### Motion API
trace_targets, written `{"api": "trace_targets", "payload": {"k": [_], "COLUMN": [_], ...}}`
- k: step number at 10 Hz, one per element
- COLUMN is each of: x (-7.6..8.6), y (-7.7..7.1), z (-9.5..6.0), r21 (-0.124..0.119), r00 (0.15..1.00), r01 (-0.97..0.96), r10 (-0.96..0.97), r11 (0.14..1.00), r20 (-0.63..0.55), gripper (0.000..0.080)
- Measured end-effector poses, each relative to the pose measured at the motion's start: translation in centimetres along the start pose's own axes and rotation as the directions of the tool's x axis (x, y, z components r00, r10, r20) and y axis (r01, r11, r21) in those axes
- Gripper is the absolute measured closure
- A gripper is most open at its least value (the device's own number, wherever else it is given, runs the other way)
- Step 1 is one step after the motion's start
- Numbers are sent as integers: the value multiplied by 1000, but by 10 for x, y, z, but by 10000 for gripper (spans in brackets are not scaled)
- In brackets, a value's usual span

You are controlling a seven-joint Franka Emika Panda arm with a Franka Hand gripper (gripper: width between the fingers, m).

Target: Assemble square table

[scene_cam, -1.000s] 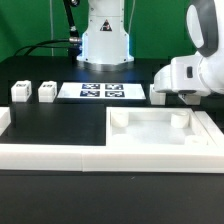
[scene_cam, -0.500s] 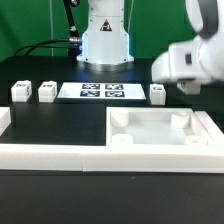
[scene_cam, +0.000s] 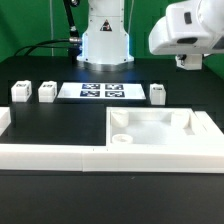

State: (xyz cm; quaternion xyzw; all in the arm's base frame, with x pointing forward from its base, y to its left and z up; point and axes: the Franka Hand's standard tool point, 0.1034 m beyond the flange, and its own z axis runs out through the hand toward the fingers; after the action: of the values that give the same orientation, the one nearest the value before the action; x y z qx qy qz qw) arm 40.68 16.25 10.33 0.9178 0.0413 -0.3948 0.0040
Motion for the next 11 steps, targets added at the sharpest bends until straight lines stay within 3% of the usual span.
{"api": "trace_targets", "payload": {"k": [1, 3, 4, 5, 6, 9, 10, 11], "x": [-3, 9, 22, 26, 10, 15, 22, 39], "y": [2, 15, 21, 23, 16, 15, 17, 28], "z": [-2, -67, -93, -115, -114, -114, -120, -132], "r21": [0, 19, -3, -47, -80, -89, -104, -103], "r00": [999, 981, 953, 913, 894, 791, 737, 688], "r01": [5, 93, 130, 145, 118, 125, 150, 189], "r10": [-5, -88, -125, -152, -140, -154, -181, -206], "r11": [1000, 996, 992, 988, 990, 988, 983, 977], "r20": [-39, -172, -276, -378, -425, -592, -652, -696], "gripper": [509, 509, 509, 509, 509, 509, 509, 509]}}
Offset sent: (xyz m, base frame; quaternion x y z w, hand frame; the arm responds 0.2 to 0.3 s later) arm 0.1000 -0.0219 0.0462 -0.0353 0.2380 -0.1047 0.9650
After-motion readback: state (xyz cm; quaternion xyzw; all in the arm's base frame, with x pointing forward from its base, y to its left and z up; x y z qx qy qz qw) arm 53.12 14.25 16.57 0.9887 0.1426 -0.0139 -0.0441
